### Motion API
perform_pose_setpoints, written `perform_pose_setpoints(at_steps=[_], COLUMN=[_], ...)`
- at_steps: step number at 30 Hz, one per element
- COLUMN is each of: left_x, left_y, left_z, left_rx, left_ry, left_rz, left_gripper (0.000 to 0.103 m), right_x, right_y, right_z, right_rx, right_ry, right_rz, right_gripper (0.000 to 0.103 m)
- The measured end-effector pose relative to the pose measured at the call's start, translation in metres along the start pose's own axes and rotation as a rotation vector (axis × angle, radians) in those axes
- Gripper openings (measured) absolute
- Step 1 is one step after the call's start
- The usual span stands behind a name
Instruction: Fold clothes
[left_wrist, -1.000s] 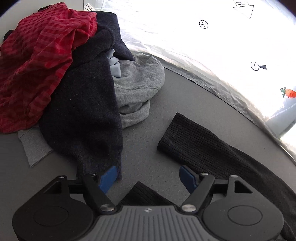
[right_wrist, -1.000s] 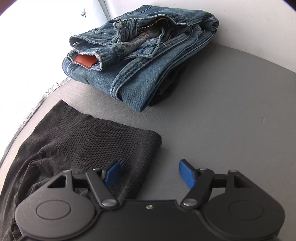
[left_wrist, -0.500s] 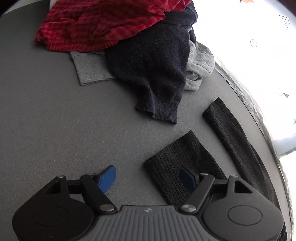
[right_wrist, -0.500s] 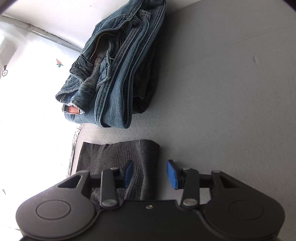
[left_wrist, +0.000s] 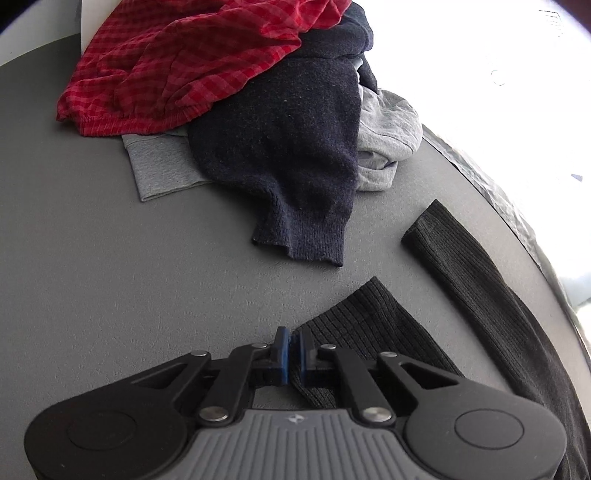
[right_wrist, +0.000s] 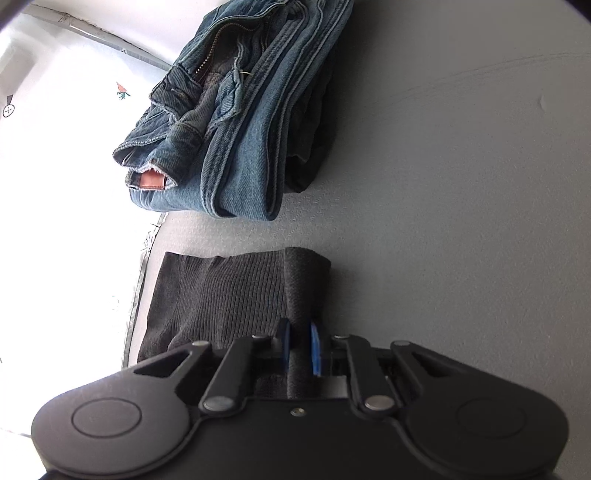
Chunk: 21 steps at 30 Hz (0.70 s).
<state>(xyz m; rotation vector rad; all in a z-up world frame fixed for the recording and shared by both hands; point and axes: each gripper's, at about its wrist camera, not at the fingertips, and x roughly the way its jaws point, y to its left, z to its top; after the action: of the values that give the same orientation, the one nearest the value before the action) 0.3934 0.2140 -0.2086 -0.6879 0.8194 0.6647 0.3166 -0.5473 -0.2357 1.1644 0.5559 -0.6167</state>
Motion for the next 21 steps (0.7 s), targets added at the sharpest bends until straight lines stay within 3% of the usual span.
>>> perform_pose_setpoints(at_steps=[6,12,14,17,21], left_x=[-0.033,-0.090,-0.101,-0.096,-0.075], left_y=[-0.004,-0.011,-0.019,-0.025,-0.019], left_z=[0.009,0.030,0.038,0.045,0.046], left_rx=[-0.027,-0.091,-0.077,-0.064,-0.130], left_ry=[-0.053,-0.153,-0.190,-0.199,-0.131], left_rz=[-0.064,-0.169,-0.171,-0.128,-0.092], left_gripper=[0.004,0.004,0.004,0.004,0.004], right_x=[-0.024,-0.048,-0.049,-0.043,-0.037], right_y=[0.017,0.053,0.065,0.078,0.084], right_z=[0.007,0.021,0.026,0.032,0.034], right_rx=[-0.027,-0.007,0.007,-0.001,0.000], right_ry=[-0.026,-0.067,-0.073,-0.069,-0.051], right_rz=[0.095,0.283,0.333,0.320,0.285], right_gripper=[0.004,0.004,0.004,0.004,0.004])
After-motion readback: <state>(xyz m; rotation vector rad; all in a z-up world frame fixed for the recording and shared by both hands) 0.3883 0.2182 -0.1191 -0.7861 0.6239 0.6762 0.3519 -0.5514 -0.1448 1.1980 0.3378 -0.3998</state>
